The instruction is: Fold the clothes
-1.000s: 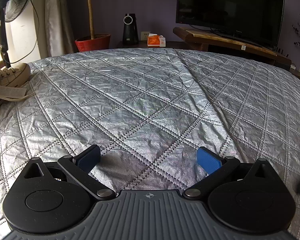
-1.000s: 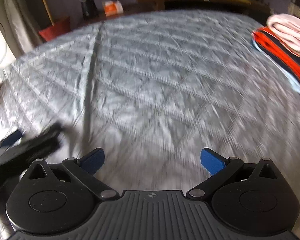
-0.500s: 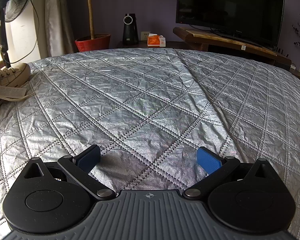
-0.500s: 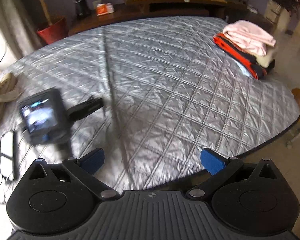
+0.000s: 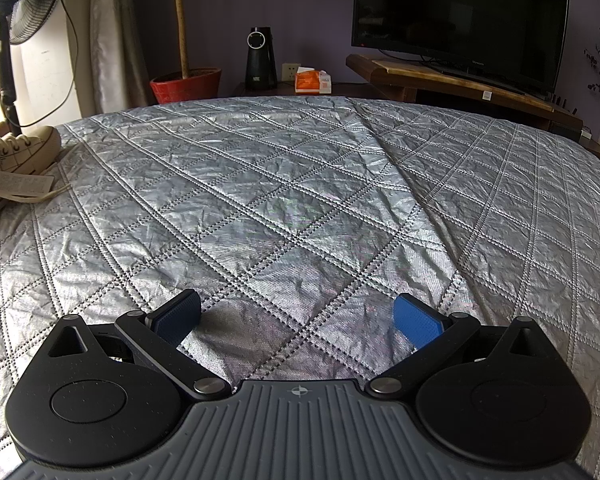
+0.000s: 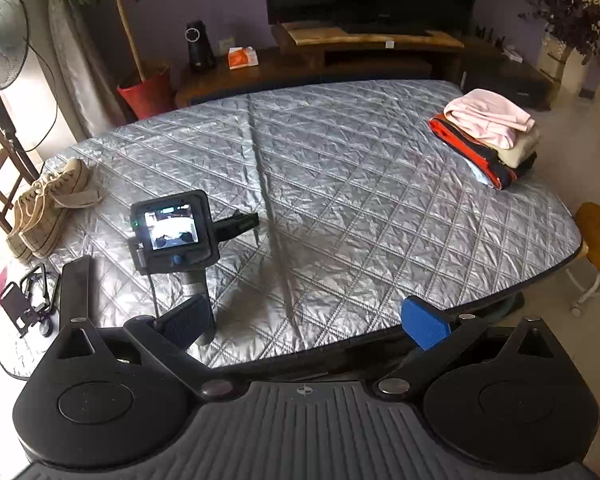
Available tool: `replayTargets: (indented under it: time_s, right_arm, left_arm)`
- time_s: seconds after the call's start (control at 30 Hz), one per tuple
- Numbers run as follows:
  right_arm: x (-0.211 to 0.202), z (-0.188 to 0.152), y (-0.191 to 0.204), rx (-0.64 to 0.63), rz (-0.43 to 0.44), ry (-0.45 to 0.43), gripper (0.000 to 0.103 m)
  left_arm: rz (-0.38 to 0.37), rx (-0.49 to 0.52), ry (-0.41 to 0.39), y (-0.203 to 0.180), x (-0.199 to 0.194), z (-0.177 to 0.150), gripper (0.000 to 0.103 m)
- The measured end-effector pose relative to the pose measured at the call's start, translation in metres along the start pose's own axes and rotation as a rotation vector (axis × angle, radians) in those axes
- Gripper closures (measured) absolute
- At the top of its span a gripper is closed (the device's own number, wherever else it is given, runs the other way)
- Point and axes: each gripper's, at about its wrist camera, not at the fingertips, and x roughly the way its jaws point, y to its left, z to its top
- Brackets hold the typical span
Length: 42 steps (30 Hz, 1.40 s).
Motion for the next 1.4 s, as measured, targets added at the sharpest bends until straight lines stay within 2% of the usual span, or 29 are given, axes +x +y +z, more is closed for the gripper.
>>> replayTargets:
  time_s: [1.4]
  right_arm:
    - [-0.030,-0.005,-0.004,0.034,0.014,-0.049,0.000]
  left_arm:
    - [0.000,0.000,0.000,0.000,0.000,0.001,0.000]
